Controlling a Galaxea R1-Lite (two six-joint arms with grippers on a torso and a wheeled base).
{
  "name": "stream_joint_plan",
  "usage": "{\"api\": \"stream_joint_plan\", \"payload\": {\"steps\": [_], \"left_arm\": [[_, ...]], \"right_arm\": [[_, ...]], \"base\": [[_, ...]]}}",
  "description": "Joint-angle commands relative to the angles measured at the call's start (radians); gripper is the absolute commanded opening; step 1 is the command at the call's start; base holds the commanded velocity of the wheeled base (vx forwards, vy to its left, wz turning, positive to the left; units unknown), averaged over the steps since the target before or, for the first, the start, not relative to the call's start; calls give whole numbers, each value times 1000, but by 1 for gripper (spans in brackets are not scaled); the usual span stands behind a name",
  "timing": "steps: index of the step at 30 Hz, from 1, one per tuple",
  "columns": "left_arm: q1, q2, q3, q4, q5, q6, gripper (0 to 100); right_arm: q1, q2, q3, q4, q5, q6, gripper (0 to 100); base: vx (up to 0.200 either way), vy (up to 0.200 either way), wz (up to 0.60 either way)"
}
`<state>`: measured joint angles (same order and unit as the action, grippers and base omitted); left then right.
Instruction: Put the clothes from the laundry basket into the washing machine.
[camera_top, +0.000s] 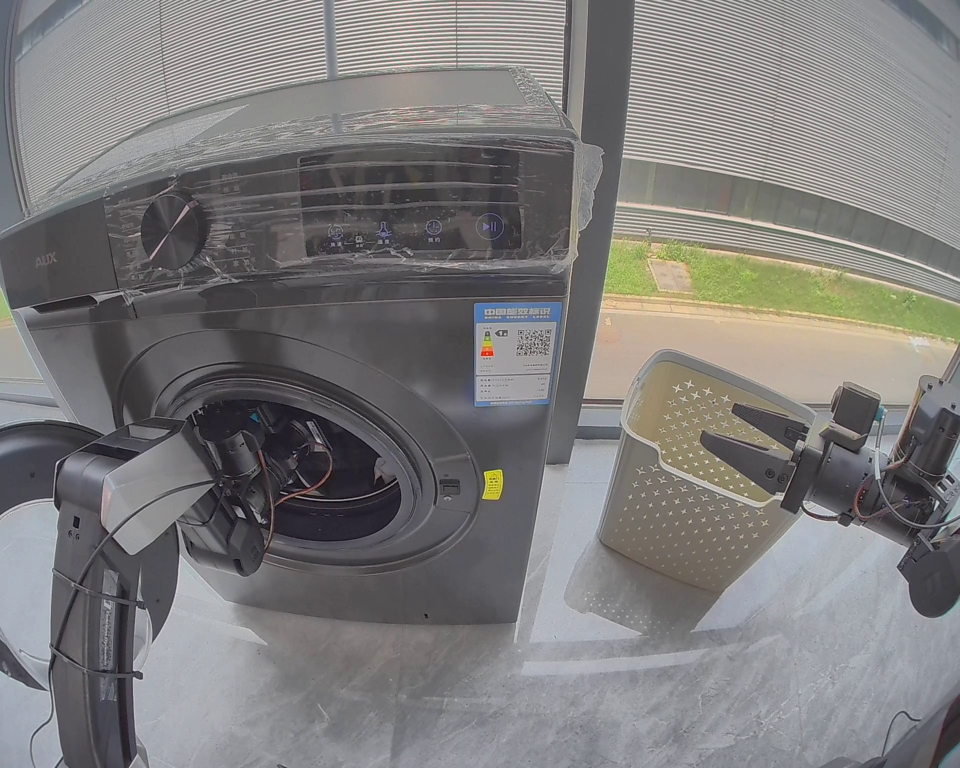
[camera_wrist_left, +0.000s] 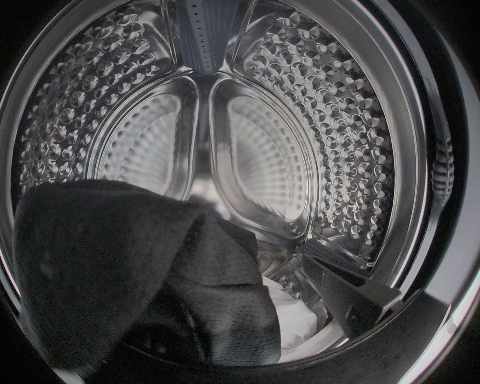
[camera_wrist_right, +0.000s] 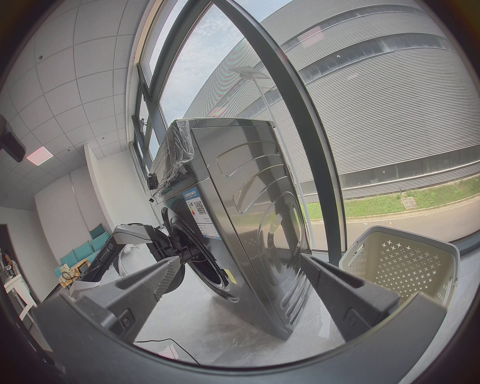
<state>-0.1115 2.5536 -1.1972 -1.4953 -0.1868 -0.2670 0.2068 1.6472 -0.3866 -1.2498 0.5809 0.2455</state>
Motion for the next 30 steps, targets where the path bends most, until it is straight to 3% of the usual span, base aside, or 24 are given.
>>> {"api": "stream_joint_plan", "payload": {"steps": [1, 15, 19, 22, 24, 30], "left_arm": [[1, -9, -35, -3, 0, 0, 100], [-11, -52, -27, -19, -3, -3, 100], [-22, -18, 50, -75, -20, -37, 100], [-30, -23, 94, -75, -34, -47, 100], [-53, -47, 119, -75, -49, -72, 100], [-28, -36, 59, -74, -40, -57, 100]], "right_arm": [[0, -3, 3, 0, 1, 0, 100], [-1, -4, 2, 0, 1, 0, 100], [3, 2, -2, 0, 2, 0, 100], [22, 5, -8, 0, 8, 1, 100], [91, 22, -17, 0, 36, 0, 100], [137, 55, -49, 0, 34, -2, 100]], "base": [[0, 0, 0], [0, 0, 0], [0, 0, 0], [0, 0, 0], [0, 0, 0], [0, 0, 0]]}}
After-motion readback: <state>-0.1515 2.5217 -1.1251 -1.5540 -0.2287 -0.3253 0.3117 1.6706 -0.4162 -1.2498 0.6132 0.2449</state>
